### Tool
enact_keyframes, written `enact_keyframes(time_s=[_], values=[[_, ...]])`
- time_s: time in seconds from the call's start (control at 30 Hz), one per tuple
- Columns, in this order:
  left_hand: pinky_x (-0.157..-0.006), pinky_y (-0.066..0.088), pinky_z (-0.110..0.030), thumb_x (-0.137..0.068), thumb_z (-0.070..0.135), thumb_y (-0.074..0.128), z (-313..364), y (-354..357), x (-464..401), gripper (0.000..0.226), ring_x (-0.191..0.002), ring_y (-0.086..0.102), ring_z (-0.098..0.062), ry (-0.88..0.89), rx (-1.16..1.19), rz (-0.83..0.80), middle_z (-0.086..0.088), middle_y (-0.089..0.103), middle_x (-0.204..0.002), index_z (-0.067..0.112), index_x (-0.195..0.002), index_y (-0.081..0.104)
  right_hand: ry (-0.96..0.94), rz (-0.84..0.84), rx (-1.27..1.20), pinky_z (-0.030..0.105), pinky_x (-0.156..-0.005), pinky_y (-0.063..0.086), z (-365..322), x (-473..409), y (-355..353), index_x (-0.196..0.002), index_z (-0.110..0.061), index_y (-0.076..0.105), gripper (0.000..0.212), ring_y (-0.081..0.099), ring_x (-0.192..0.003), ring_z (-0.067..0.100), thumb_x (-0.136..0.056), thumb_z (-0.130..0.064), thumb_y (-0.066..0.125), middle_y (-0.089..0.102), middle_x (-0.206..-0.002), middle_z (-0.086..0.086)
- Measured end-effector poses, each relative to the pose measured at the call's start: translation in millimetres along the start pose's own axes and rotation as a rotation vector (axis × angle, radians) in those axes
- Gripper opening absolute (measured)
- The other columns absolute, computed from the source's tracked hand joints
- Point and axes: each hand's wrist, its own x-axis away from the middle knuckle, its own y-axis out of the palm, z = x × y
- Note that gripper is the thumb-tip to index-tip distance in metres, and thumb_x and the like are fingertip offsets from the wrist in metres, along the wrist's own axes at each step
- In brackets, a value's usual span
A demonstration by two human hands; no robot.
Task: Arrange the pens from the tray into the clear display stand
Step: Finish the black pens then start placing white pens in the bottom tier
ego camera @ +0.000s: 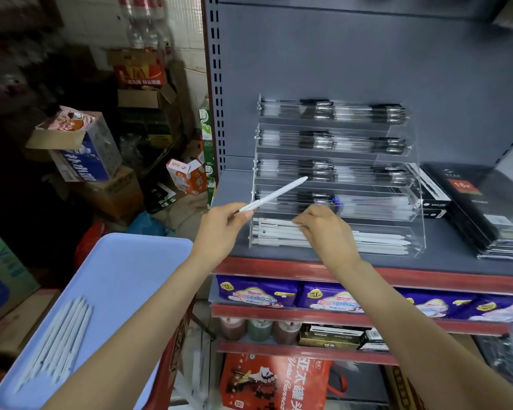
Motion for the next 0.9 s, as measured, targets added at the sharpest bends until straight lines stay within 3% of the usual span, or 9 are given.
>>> enact_keyframes(time_s=[0.07,0.2,0.3,0.53,0.63,0.7,0.77,0.83,0.9], values=[[-0.048,0.024,-0.017,-0.093,0.019,0.054,-0.3,-0.5,-0.2,0.016,-0.046,0.031,-0.006,-0.002,0.004,-0.005,0.009,0.035,-0.05,0.017,-0.096,0.07,-0.031,-0.024,0.124,0.03,-0.063,0.048,-2.4,-4.1,-0.3,-0.096,-0.014,0.07,0.025,0.06,-0.09,0.027,-0.077,0.001,0.066,0.064,-0.091,0.004],[-0.047,0.025,-0.016,-0.094,0.019,0.054,1.2,-1.7,0.0,0.017,-0.048,0.03,-0.007,0.003,-0.009,-0.014,0.009,0.035,-0.051,0.016,-0.099,0.07,-0.105,0.009,0.295,0.017,-0.041,0.035,-3.1,-7.5,-5.2,-0.061,-0.019,0.066,0.043,0.055,-0.047,0.019,-0.031,0.001,0.089,0.056,-0.056,-0.003],[-0.046,0.025,-0.016,-0.094,0.019,0.054,0.9,-2.1,0.9,0.018,-0.049,0.029,-0.008,0.004,-0.007,-0.016,0.009,0.036,-0.052,0.014,-0.101,0.069,-0.164,0.013,0.272,0.018,-0.039,0.038,0.3,-5.2,-1.5,-0.064,-0.019,0.07,0.045,0.056,-0.046,0.019,-0.03,0.004,0.089,0.058,-0.058,-0.002],[-0.046,0.027,-0.016,-0.094,0.019,0.054,1.8,-4.6,1.3,0.018,-0.049,0.03,-0.008,0.009,-0.037,-0.04,0.009,0.037,-0.052,0.016,-0.103,0.069,-0.082,0.081,0.246,0.02,-0.039,0.038,0.3,0.6,9.3,-0.068,-0.017,0.07,0.054,0.058,-0.057,0.02,-0.024,0.009,0.087,0.059,-0.067,-0.001],[-0.048,0.026,-0.018,-0.094,0.02,0.053,2.6,-4.5,1.7,0.018,-0.05,0.03,-0.01,0.012,-0.032,-0.051,0.007,0.036,-0.054,0.016,-0.102,0.069,-0.023,0.121,0.207,0.021,-0.042,0.043,-2.5,3.1,13.4,-0.076,-0.019,0.071,0.046,0.06,-0.066,0.019,-0.04,0.0,0.09,0.062,-0.072,-0.003],[-0.049,0.026,-0.019,-0.094,0.021,0.053,2.9,-4.8,1.9,0.019,-0.051,0.03,-0.009,0.017,-0.038,-0.055,0.007,0.037,-0.055,0.016,-0.103,0.069,0.04,0.122,0.004,0.031,-0.06,0.054,-0.1,3.3,12.6,-0.095,-0.015,0.071,0.024,0.062,-0.086,0.022,-0.073,-0.007,0.076,0.065,-0.091,0.002],[-0.049,0.026,-0.018,-0.094,0.021,0.053,2.7,-6.0,2.7,0.02,-0.051,0.031,-0.009,0.024,-0.055,-0.052,0.008,0.038,-0.055,0.015,-0.105,0.069,0.152,0.061,-0.324,0.033,-0.08,0.053,0.1,5.8,2.9,-0.106,-0.012,0.068,0.02,0.062,-0.092,0.02,-0.086,-0.01,0.064,0.065,-0.103,0.006],[-0.049,0.027,-0.017,-0.094,0.021,0.054,1.9,-8.1,4.8,0.02,-0.051,0.033,-0.01,0.043,-0.085,-0.054,0.008,0.04,-0.055,0.015,-0.105,0.069,0.259,0.116,-0.603,0.015,-0.079,0.05,-1.3,8.6,-10.6,-0.109,-0.013,0.065,0.025,0.063,-0.083,0.013,-0.084,-0.011,0.067,0.066,-0.1,0.005],[-0.049,0.029,-0.014,-0.093,0.021,0.054,1.9,-10.5,7.6,0.02,-0.051,0.04,-0.007,0.077,-0.129,-0.068,0.009,0.041,-0.054,0.016,-0.106,0.069,0.352,0.11,-0.955,0.014,-0.074,0.051,-4.4,10.5,-23.6,-0.115,-0.017,0.059,0.033,0.064,-0.079,0.01,-0.084,-0.011,0.067,0.066,-0.093,0.003]])
